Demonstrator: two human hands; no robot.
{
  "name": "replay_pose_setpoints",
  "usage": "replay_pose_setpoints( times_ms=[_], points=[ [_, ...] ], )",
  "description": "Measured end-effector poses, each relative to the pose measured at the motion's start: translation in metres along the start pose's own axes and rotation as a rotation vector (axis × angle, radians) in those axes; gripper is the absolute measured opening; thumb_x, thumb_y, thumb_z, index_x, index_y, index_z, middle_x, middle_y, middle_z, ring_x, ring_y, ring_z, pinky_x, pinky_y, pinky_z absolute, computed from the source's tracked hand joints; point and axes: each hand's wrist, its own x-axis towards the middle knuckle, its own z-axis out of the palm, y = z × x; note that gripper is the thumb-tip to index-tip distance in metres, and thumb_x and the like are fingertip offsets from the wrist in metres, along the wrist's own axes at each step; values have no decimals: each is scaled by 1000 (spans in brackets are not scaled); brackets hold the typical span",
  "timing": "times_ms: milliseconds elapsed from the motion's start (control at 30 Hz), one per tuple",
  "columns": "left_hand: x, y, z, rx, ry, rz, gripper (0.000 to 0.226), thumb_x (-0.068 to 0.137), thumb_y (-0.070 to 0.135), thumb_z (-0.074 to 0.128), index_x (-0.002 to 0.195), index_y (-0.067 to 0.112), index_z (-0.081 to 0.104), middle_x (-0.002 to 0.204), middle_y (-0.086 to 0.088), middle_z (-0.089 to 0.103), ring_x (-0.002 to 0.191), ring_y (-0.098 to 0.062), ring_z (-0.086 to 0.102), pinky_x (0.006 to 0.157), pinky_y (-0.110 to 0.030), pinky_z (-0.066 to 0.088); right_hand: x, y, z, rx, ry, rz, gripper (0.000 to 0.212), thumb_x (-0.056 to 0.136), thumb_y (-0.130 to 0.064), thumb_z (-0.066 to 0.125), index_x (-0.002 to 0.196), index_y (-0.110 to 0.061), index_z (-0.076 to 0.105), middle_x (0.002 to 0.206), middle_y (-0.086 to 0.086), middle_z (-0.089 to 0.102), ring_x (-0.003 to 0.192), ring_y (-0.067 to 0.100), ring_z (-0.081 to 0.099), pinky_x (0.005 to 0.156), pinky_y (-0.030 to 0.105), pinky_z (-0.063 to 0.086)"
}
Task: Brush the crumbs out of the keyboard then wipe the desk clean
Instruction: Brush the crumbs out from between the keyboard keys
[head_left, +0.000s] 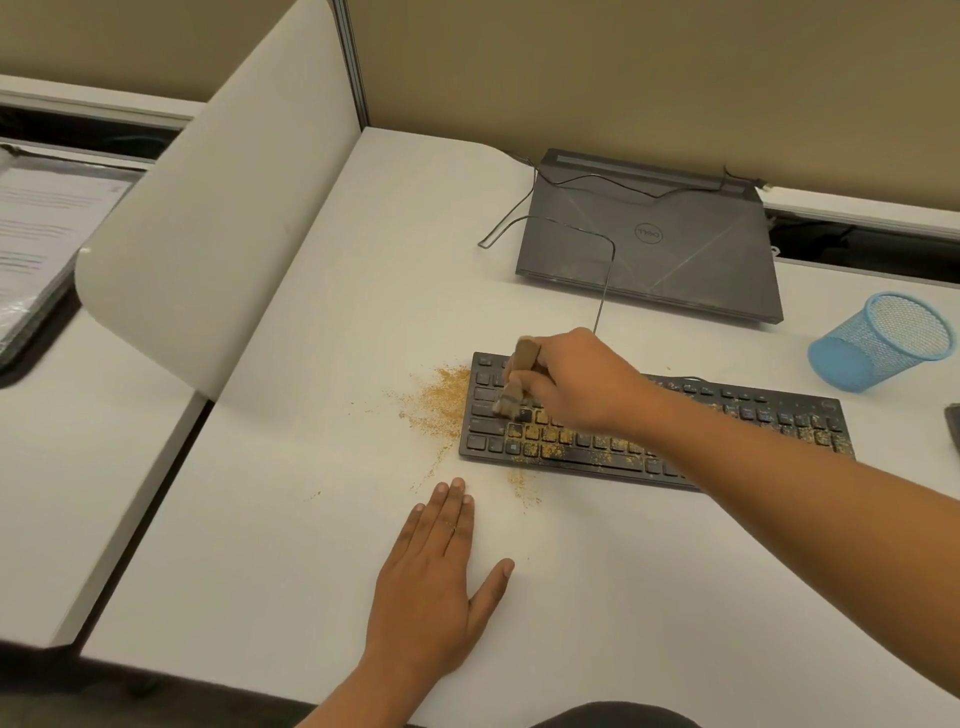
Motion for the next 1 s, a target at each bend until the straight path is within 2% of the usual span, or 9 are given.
replay_pose_setpoints(
  times_ms=[67, 200, 267, 400, 533, 633, 767, 867, 1000],
  points=[
    [0, 0, 0, 3, 3, 0, 72, 99, 61, 27, 148, 10, 41, 158, -3, 30, 148, -15, 23, 117, -33, 19, -4, 3, 3, 16, -3, 17, 24, 100, -34, 52, 89, -17, 66, 87, 0, 68, 76, 19, 63, 70, 39, 56],
    [0, 1, -1, 4, 5, -1, 72, 100, 62, 26, 148, 10, 40, 158, -3, 30, 147, -16, 24, 116, -34, 21, -13, 1, 6, -25, 9, 14, 28, 101, -33, 52, 90, -12, 67, 72, -3, 60, 62, 11, 55, 54, 27, 43],
    [0, 1, -1, 3, 6, 0, 72, 100, 62, 26, 148, 10, 40, 158, -3, 30, 147, -16, 24, 116, -33, 20, -15, 2, 7, -1, 31, -4, 26, 101, -31, 52, 91, -13, 68, 74, -7, 61, 64, 7, 55, 59, 26, 46],
    [0, 1, -1, 6, 1, -6, 73, 100, 62, 25, 149, 10, 40, 158, -3, 30, 148, -16, 23, 117, -33, 19, -21, 2, 13, -57, -49, -17, 29, 100, -34, 52, 87, -13, 65, 86, 3, 66, 68, 17, 57, 67, 39, 53],
    [1, 1, -1, 16, -7, -7, 73, 100, 62, 25, 149, 10, 39, 158, -3, 29, 148, -16, 23, 117, -33, 19, -22, 0, 14, -6, -28, -61, 22, 100, -33, 51, 97, -19, 68, 93, -1, 70, 82, 18, 63, 78, 40, 55],
    [0, 1, 0, 18, -13, -9, 73, 100, 62, 24, 149, 10, 39, 159, -3, 29, 148, -16, 23, 117, -33, 19, -22, -2, 13, -83, -111, -70, 22, 100, -32, 49, 92, -19, 65, 89, 0, 68, 79, 19, 62, 76, 40, 54],
    [0, 1, -1, 7, -8, -7, 73, 100, 62, 25, 148, 10, 40, 158, -3, 30, 148, -16, 23, 117, -32, 18, -24, 3, 9, -48, -5, -34, 27, 99, -35, 47, 96, -18, 68, 95, 2, 70, 83, 20, 64, 77, 39, 55],
    [-1, 0, -1, 3, -5, -7, 72, 99, 62, 26, 148, 10, 40, 158, -2, 30, 147, -16, 24, 117, -32, 19, -31, 8, 12, -57, -57, -11, 27, 101, -31, 50, 101, -14, 70, 96, 3, 70, 83, 19, 63, 78, 38, 54],
    [0, 0, 0, 7, -15, -8, 73, 99, 62, 25, 148, 10, 41, 158, -2, 30, 147, -16, 25, 115, -34, 21, -33, 14, 6, 13, 69, 34, 24, 101, -28, 51, 96, -15, 71, 83, -4, 68, 64, 2, 54, 60, 20, 43]
  ],
)
